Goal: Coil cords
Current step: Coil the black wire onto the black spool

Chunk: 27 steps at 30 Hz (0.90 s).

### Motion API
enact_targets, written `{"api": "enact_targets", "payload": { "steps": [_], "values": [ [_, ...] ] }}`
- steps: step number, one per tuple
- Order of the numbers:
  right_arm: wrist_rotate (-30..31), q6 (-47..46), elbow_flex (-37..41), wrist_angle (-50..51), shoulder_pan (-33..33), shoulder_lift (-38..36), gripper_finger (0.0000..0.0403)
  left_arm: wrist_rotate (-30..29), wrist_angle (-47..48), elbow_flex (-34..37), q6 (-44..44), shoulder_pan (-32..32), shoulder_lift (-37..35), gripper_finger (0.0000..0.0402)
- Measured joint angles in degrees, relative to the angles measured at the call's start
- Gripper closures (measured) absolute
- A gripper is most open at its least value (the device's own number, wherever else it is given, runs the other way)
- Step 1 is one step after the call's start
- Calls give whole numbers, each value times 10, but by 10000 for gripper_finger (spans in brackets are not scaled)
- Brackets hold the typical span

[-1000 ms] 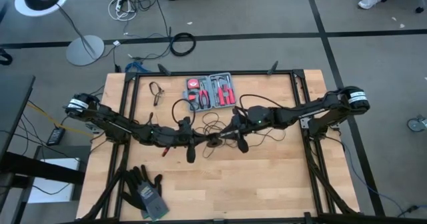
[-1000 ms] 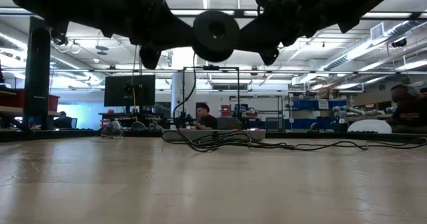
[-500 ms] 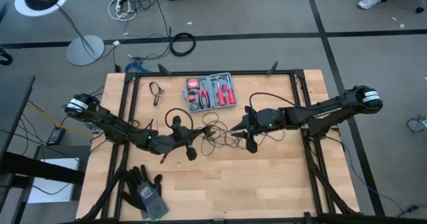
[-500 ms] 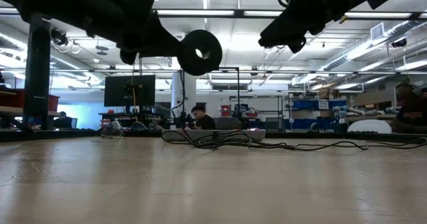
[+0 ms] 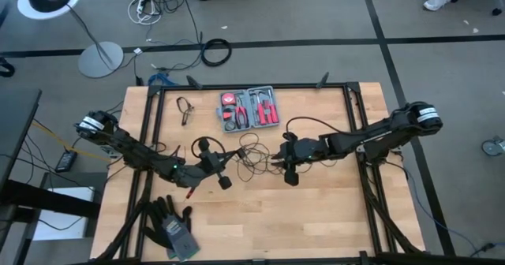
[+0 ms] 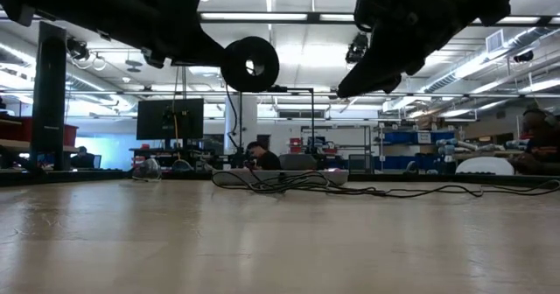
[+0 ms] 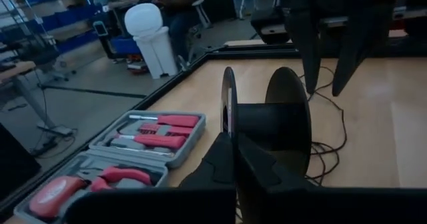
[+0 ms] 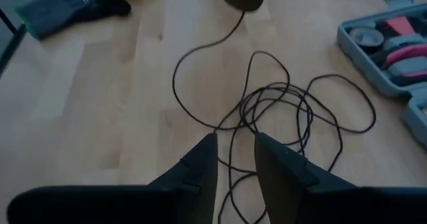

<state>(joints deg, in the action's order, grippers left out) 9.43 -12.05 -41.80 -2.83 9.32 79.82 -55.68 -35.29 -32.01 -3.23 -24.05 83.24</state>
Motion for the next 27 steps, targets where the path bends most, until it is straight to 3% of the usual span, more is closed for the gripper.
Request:
{"api": "enact_targets", "payload": {
  "steps": [10,16,23,27],
  "values": [
    [15,1,0,-5,0,17,307,1,-21,0,26,0,0,401],
    [15,-14,0,-13,0,17,309,5,-38,0,-44,10,0,401],
    [19,-80,0,-14,3,17,311,51,-64,27,-145,39,0,401],
    [105,-81,1,-12,42,17,320,61,-156,85,-200,51,0,401]
  ]
}}
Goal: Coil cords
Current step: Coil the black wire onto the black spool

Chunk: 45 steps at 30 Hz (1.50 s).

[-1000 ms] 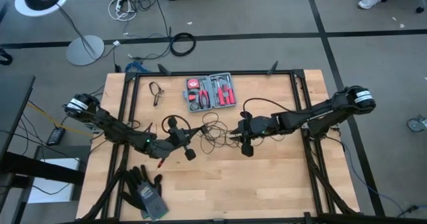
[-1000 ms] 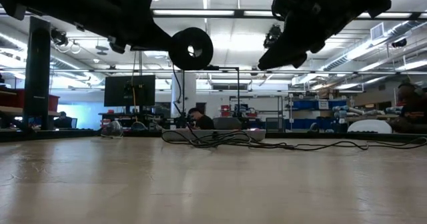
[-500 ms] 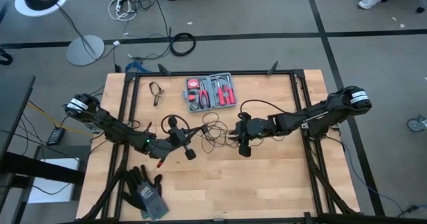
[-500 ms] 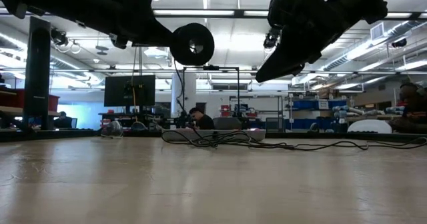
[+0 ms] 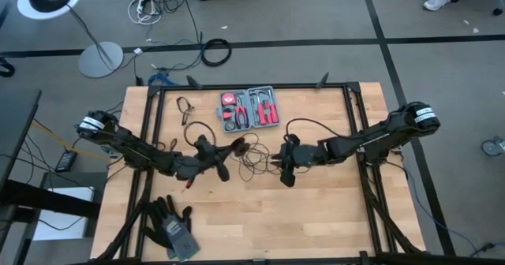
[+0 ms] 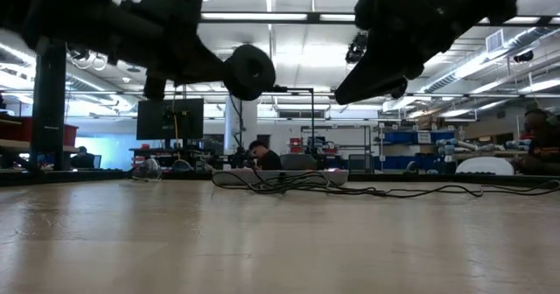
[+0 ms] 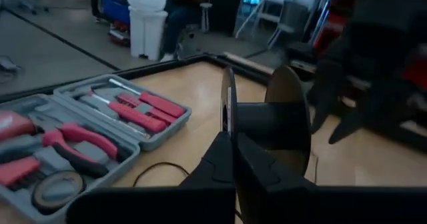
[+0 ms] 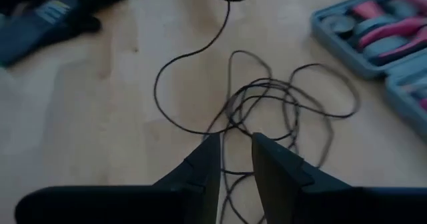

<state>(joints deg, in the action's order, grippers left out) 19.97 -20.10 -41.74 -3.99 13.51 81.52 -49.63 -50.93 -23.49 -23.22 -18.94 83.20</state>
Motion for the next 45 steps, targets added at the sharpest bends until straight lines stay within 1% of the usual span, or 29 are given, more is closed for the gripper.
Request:
{"api": "enact_targets", "payload": {
  "steps": [3,5,8,11,15,18,21,24,27,29,31,35,36,38,41,43,45],
  "values": [
    [83,-7,11,-2,40,0,332,12,-100,47,-12,2,0,401],
    [121,-34,24,-2,64,0,343,18,-153,72,-10,2,0,401],
    [149,-100,48,-1,94,0,364,20,-193,93,-8,1,0,401],
    [158,-136,65,-4,117,0,393,22,-204,97,1,1,0,401],
    [188,-160,68,-19,132,8,396,22,-217,88,39,1,0,401],
    [194,-143,56,-67,134,49,400,22,-244,83,76,1,0,401],
    [193,-108,35,-142,131,123,399,22,-285,83,104,1,0,401],
    [197,-58,6,-187,123,190,400,23,-309,83,125,1,0,401],
    [218,-3,-27,-213,110,222,400,24,-346,83,171,1,0,401],
    [224,33,-44,-214,101,225,396,16,-381,83,215,2,-4,401],
    [223,60,-55,-215,90,223,391,12,-383,80,249,8,-20,401],
    [215,58,-59,-225,64,213,383,10,-383,79,277,14,-58,401],
    [200,58,-59,-230,56,213,380,14,-379,79,285,14,-67,401],
    [149,58,-59,-239,38,219,371,27,-382,78,291,13,-83,401],
    [83,58,-58,-244,14,227,352,38,-371,78,290,12,-91,401],
    [56,63,-58,-262,2,234,336,39,-368,78,288,9,-92,401],
    [49,76,-57,-280,-3,238,320,39,-361,78,285,9,-92,401]
  ]
}}
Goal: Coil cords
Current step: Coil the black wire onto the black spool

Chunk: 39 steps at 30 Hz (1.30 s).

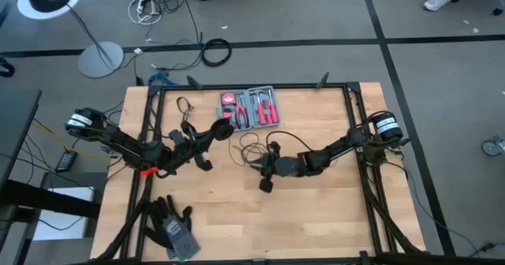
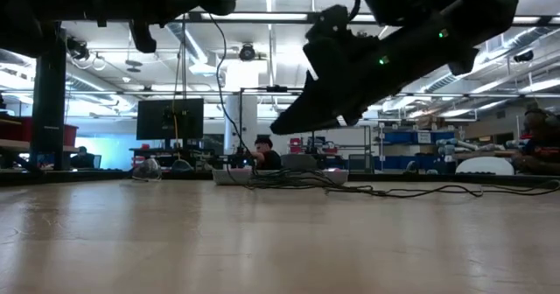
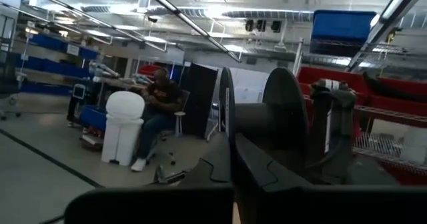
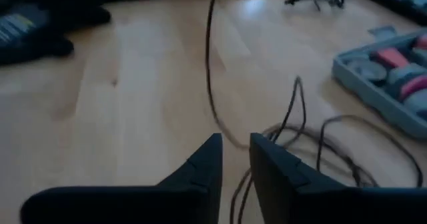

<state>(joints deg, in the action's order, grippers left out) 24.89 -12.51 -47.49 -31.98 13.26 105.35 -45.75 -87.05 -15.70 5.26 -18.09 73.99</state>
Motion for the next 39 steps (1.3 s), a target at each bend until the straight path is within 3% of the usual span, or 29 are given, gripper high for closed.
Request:
{"api": "enact_targets", "payload": {
  "steps": [8,15,20,26,32,39],
  "values": [
    [-36,41,-44,-74,-8,82,263,2,37,1,-26,0,0,401],
    [-2,48,-101,-65,-10,129,262,7,59,1,-40,1,1,401],
    [5,49,-104,-55,-12,120,295,15,61,1,-40,0,1,401],
    [3,-7,-104,51,-10,116,393,20,88,1,-42,0,1,401],
    [4,-55,-103,105,-9,106,399,42,250,0,-145,0,1,401],
    [8,-90,-103,216,-11,32,400,44,392,1,-263,-1,5,401]
  ]
}}
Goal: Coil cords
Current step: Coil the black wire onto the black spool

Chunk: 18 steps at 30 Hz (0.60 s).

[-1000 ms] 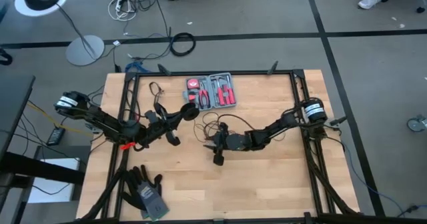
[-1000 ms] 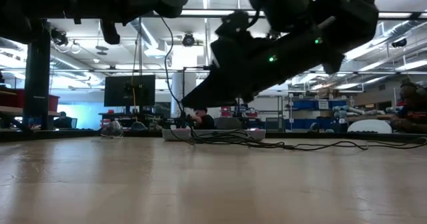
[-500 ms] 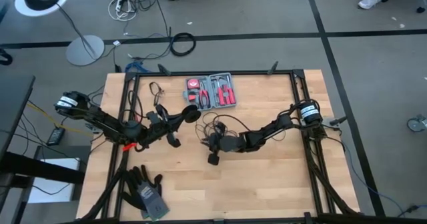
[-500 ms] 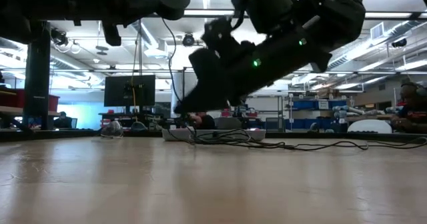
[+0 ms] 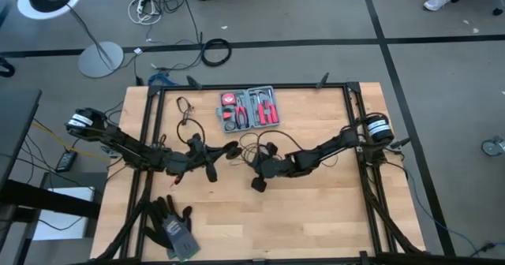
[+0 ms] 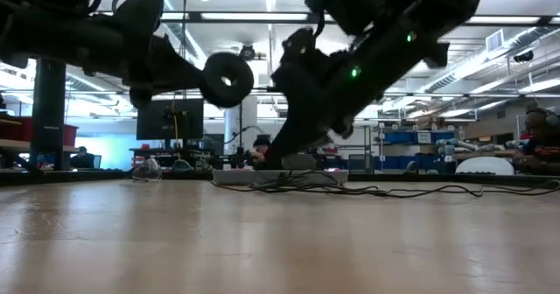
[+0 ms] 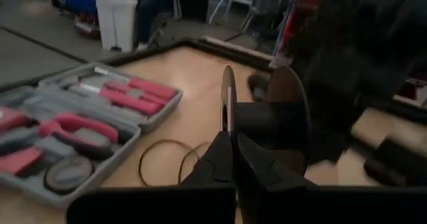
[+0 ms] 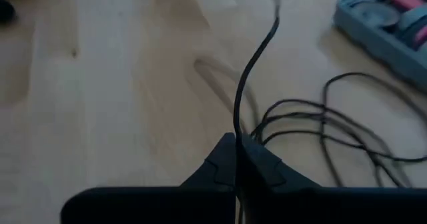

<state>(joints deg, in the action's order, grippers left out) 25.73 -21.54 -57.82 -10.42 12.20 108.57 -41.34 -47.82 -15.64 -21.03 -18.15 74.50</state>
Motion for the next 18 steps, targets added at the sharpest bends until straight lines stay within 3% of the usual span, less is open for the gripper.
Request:
{"api": "enact_targets", "payload": {
  "steps": [10,18],
  "values": [
    [11,6,0,79,-41,-104,401,24,14,0,-17,0,6,401],
    [-48,60,0,-28,-48,-113,402,7,17,-5,-34,2,24,401]
  ]
}}
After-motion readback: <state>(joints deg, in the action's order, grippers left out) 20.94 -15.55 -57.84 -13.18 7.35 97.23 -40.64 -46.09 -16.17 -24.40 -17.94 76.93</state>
